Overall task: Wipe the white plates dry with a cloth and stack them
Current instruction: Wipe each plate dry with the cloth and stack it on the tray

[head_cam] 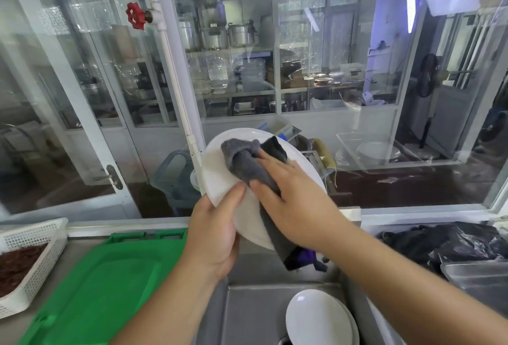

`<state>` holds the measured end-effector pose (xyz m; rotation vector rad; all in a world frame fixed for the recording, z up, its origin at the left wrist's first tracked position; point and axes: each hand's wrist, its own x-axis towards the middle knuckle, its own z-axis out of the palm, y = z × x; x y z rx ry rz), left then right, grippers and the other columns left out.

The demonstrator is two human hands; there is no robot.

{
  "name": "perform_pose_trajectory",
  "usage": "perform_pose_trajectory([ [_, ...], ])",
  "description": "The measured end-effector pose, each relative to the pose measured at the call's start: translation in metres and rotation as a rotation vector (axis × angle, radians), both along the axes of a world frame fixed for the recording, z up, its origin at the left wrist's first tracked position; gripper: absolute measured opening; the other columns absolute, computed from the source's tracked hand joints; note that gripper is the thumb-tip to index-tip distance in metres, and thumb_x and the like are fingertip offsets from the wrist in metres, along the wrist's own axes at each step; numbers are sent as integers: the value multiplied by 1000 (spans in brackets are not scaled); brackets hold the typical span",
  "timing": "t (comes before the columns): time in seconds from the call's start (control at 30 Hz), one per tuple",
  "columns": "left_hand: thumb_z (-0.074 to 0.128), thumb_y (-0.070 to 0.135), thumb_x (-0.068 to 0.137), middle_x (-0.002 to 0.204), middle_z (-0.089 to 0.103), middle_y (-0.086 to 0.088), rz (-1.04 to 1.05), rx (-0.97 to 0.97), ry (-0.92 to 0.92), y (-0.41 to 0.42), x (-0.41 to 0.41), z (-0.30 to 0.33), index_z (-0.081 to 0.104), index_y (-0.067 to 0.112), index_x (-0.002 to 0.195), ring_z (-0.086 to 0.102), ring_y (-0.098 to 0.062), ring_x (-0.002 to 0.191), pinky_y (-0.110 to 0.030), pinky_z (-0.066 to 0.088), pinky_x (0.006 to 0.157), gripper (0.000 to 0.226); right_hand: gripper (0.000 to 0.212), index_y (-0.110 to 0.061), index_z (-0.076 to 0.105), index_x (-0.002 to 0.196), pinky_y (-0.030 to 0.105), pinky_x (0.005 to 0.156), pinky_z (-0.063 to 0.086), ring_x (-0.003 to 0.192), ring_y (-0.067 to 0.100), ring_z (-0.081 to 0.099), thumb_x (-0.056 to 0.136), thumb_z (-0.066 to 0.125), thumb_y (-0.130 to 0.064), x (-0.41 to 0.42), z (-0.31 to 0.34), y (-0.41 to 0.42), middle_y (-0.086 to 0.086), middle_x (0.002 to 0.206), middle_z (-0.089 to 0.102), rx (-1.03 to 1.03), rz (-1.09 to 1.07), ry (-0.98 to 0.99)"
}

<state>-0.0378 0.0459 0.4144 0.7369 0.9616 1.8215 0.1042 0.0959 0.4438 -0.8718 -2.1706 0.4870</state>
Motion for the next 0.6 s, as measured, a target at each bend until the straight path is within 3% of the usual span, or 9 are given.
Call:
perform_pose_trajectory([
  [0.13,63,6,99,112,81,-15,30,7,40,-3,4,5,77,9,114,78,-26,102,-37,65,86,21,46,-34,51,151,18,100,34,137,15,49,106,56,-36,-2,21,28,-10,159,49,9,-42,-33],
  [0.23,62,4,100,111,81,-13,48,31,38,-6,2,7,78,12,109,79,-26,102,-39,66,87,21,49,-32,47,155,-9,81,18,129,17,51,107,55,-35,-3,25,46,-2,154,56,-31,-117,-35],
  [0.27,62,4,100,111,82,-12,58,36,42,-8,1,7,77,13,110,79,-26,103,-40,66,86,20,51,-30,44,158,-10,78,17,127,20,53,107,54,-35,-2,25,52,3,152,58,-54,-141,-41],
  [0.37,65,7,97,109,82,-8,90,45,64,-10,-1,9,79,14,106,79,-22,101,-43,61,89,19,56,-28,35,162,13,81,30,127,30,57,108,50,-37,2,23,66,8,146,61,-172,-204,-46],
  [0.43,67,9,95,105,83,-5,103,46,89,-10,-2,9,86,20,93,79,-18,97,-40,58,89,22,54,-27,39,160,26,82,35,119,30,60,109,48,-38,7,16,69,-5,123,65,-234,-252,-36],
  [0.5,68,10,96,104,83,-4,101,31,118,-11,-2,9,87,32,88,80,-18,96,-40,57,88,30,48,-23,45,155,28,84,37,117,30,61,109,47,-37,11,7,66,-17,107,52,-265,-274,-9],
  [0.53,67,10,98,105,83,-5,94,26,122,-11,-2,8,87,32,88,79,-19,97,-40,57,88,32,49,-22,45,155,28,87,38,121,30,60,109,48,-37,13,2,62,-14,114,50,-273,-283,7],
  [0.6,65,8,100,107,83,-6,82,25,130,-11,2,4,87,30,91,79,-21,101,-40,57,88,32,52,-23,41,158,28,96,38,135,30,53,109,47,-38,15,-6,49,-5,146,52,-292,-301,17],
])
